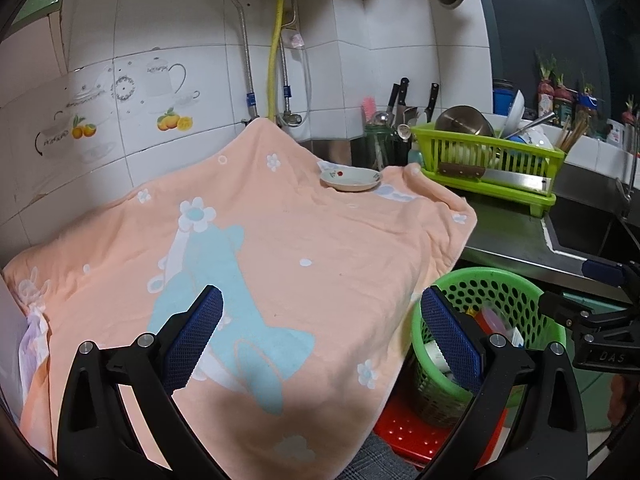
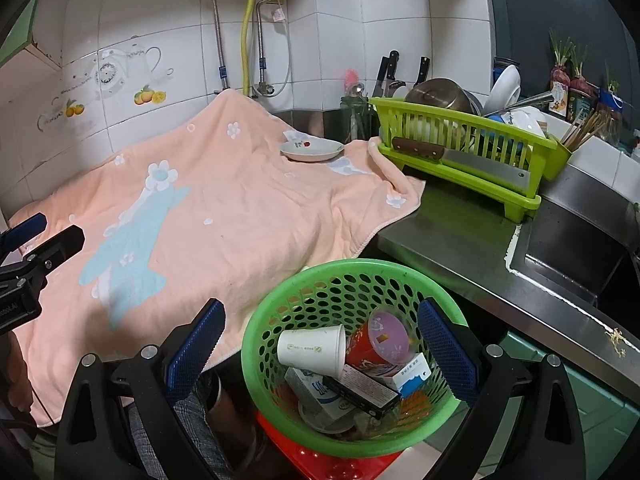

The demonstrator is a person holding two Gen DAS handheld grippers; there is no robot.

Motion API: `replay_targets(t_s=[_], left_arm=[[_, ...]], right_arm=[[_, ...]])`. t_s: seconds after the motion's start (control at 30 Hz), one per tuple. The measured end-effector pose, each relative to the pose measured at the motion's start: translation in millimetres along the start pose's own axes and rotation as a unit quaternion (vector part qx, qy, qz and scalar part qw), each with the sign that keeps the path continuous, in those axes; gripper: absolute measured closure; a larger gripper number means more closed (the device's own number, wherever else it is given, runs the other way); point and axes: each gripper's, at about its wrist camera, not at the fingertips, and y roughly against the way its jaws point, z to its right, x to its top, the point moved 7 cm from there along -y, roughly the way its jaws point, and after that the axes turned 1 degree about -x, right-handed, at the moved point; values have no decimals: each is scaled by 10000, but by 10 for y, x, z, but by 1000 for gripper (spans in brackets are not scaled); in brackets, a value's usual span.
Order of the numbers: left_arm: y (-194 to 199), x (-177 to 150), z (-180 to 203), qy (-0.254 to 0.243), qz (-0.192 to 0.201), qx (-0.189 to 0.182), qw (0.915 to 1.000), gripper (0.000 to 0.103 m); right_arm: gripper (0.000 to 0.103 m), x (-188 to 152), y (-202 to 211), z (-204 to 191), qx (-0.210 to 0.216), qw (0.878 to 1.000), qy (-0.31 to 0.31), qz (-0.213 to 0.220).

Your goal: Collect trash

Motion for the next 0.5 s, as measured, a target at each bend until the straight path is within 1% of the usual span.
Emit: replay_targets(t_s=[0.2, 0.5], left_arm=[[-45, 11, 27, -37, -40, -39, 10000, 5], [-133, -76, 80, -43, -204, -107, 9997, 5]], right_arm=[[9, 22, 35, 9, -14, 10000, -9, 57], [9, 74, 104, -17, -35, 9999, 17, 151]])
